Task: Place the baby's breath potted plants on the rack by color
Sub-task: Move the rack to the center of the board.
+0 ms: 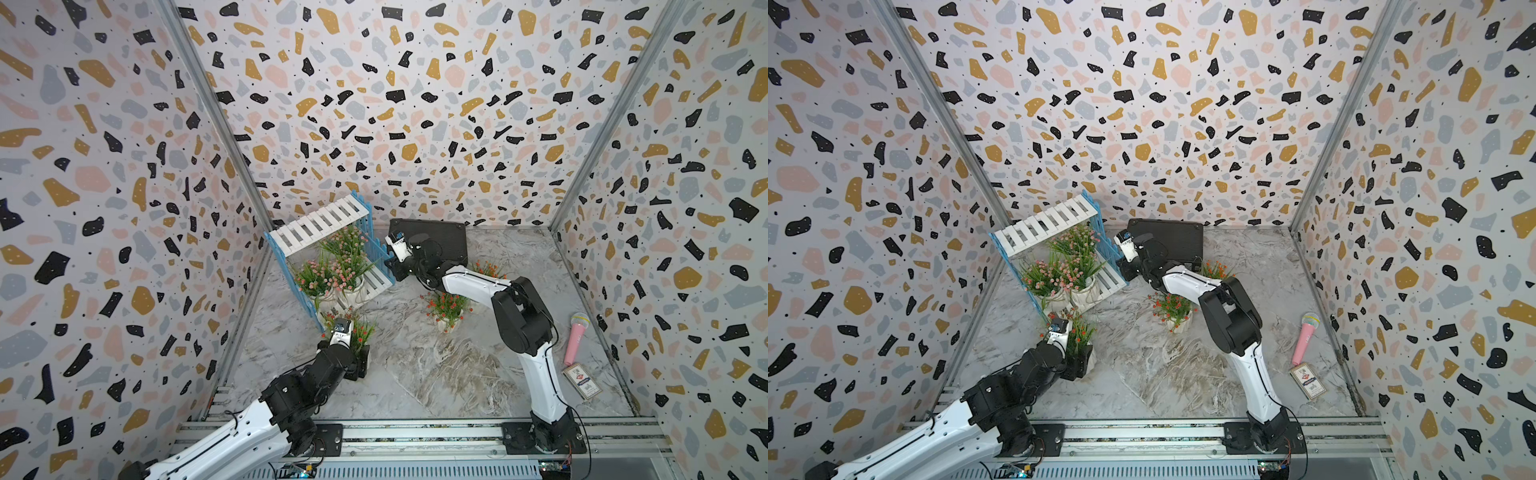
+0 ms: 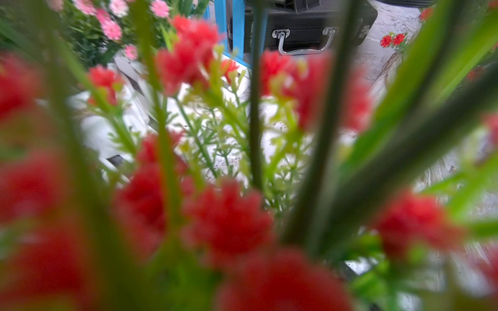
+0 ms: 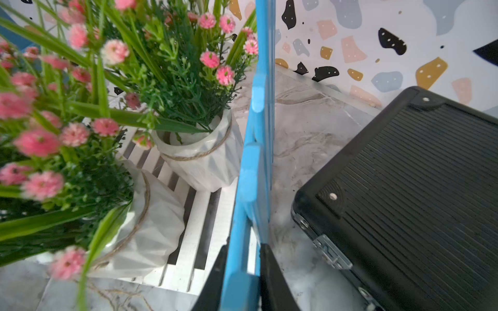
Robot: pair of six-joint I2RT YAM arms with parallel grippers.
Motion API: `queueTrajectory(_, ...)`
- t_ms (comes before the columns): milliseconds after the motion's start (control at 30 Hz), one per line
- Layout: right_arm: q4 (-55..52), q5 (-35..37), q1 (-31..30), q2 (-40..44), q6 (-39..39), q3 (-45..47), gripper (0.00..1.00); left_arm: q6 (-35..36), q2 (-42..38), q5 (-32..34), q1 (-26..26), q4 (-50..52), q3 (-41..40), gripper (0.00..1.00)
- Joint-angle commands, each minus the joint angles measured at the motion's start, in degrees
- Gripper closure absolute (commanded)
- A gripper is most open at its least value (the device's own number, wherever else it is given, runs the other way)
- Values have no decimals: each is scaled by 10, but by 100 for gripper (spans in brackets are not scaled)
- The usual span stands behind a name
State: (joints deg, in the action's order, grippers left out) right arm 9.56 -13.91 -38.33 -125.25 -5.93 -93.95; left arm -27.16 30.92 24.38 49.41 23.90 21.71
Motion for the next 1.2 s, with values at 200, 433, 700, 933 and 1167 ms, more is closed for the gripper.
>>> queueTrajectory(200,13,2,-24,96,-40,88,88,-14,-8,28,11,-7,52,16)
queueTrajectory(433,10,34,-42,138,-53,144,91,-12,-5,29,17,-12,57,16)
queueTrajectory(700,15,93,-48,196,-113,223,95,-2,1,32,28,-18,64,16)
queueTrajectory(933,37,165,-60,242,-163,288,98,4,9,35,37,-29,67,16)
queueTrajectory(1167,-2,275,-82,270,-197,308,100,8,12,46,52,-29,72,15)
